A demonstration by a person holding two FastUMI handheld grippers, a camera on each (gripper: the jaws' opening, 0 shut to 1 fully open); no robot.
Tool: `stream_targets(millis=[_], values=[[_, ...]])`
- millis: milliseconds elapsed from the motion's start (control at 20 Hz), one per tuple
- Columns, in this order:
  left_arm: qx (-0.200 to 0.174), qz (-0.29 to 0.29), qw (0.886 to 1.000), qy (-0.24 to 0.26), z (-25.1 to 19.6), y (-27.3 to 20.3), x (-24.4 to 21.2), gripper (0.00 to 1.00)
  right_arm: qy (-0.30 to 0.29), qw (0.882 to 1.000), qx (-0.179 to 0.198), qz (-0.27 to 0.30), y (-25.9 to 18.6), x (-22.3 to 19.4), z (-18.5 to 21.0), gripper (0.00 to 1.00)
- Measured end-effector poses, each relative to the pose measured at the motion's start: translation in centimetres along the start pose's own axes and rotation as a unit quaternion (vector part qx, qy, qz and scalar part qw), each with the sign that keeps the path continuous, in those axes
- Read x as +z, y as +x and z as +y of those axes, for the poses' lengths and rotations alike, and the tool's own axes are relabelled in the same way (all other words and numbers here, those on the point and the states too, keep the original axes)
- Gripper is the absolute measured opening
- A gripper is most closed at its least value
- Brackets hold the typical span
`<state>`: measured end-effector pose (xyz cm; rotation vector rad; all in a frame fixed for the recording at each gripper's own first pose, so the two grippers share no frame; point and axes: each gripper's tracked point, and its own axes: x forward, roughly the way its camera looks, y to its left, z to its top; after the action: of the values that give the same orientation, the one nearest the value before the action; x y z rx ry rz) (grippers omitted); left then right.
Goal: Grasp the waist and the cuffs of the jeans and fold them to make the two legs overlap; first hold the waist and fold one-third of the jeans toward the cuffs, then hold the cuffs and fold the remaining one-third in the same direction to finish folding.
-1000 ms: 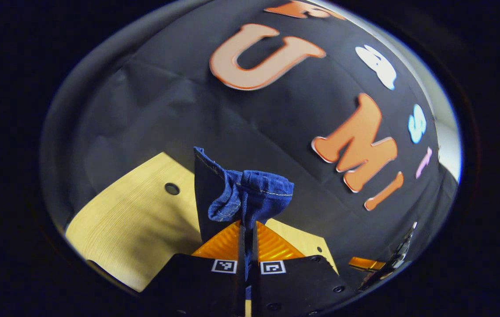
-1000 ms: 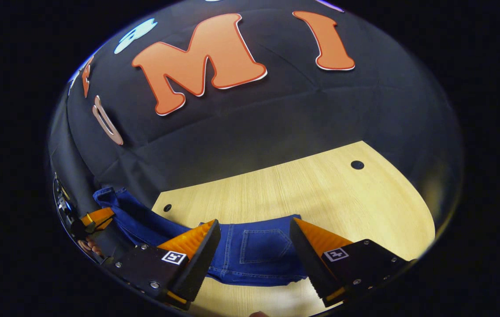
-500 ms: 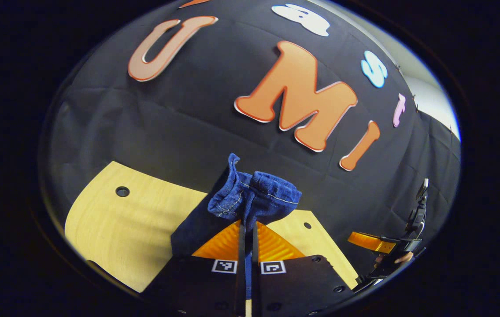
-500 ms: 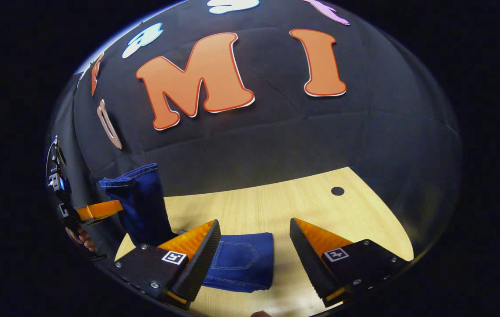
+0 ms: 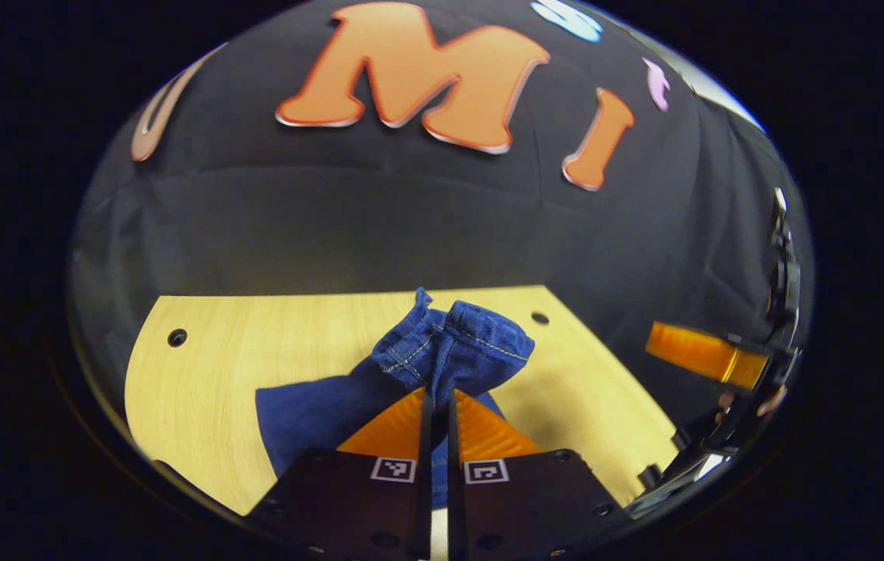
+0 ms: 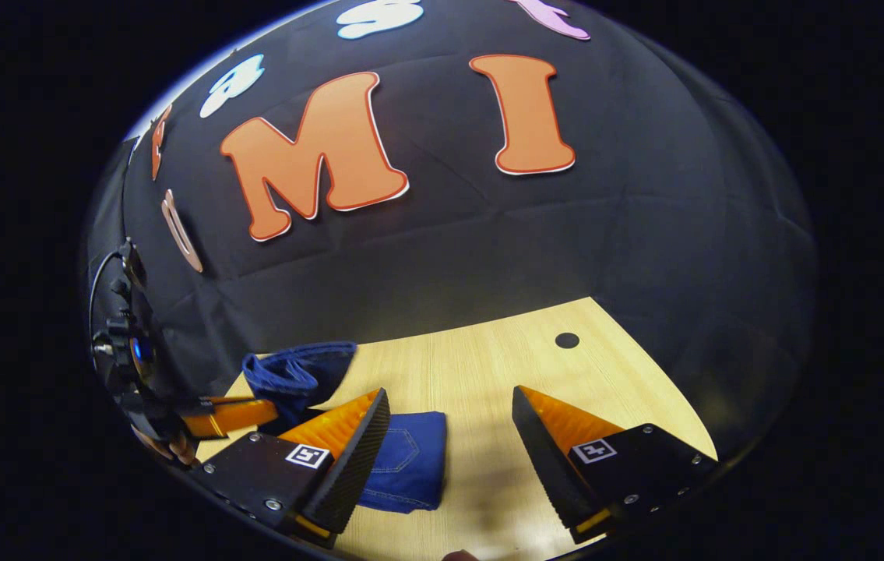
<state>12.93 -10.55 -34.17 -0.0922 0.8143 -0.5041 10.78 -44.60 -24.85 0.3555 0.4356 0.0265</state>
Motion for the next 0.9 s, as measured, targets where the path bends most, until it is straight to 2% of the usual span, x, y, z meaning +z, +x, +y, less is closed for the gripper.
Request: stream_targets(millis=[100,150,200,300,350,500,600,650,900], values=[[-0.013,0.013,1.0,0.024,-2.5,-0.2,-1.4,0.15,0.003,1.0,-0.002,0.002,0.0,-0.2,-0.8,0.97],[-0.018,0.008,0.999,0.026,-3.2,-0.3,-1.3,0.26,0.002,1.0,-0.005,0.002,0.1,-0.4,-1.2,0.97],[-0.026,0.009,0.999,0.024,-3.8,-0.6,-1.0,0.26,0.002,1.0,-0.004,0.004,0.1,-0.5,-1.3,0.97],[-0.022,-0.006,0.999,0.024,-3.3,-1.0,-0.4,0.46,0.004,1.0,0.0,0.005,0.2,-0.6,-1.1,0.98],[-0.016,-0.011,1.0,0.022,-2.7,-1.7,-0.2,0.61,0.004,1.0,0.001,0.005,0.2,-0.6,-0.9,0.98],[0.018,-0.055,0.998,0.002,0.0,-4.1,2.1,0.62,-0.002,1.0,0.009,-0.001,0.3,-0.3,0.4,0.97],[0.053,-0.106,0.993,0.005,2.2,-5.9,4.3,0.74,-0.015,1.0,0.01,-0.015,0.1,0.4,1.4,0.98],[0.069,-0.131,0.989,0.011,3.5,-7.5,5.3,0.85,-0.023,0.999,0.01,-0.024,-0.1,0.9,1.9,0.97],[0.119,-0.214,0.969,0.025,6.7,-13.8,8.9,0.88,-0.046,0.995,0.029,-0.079,-1.2,3.9,6.0,0.97]])
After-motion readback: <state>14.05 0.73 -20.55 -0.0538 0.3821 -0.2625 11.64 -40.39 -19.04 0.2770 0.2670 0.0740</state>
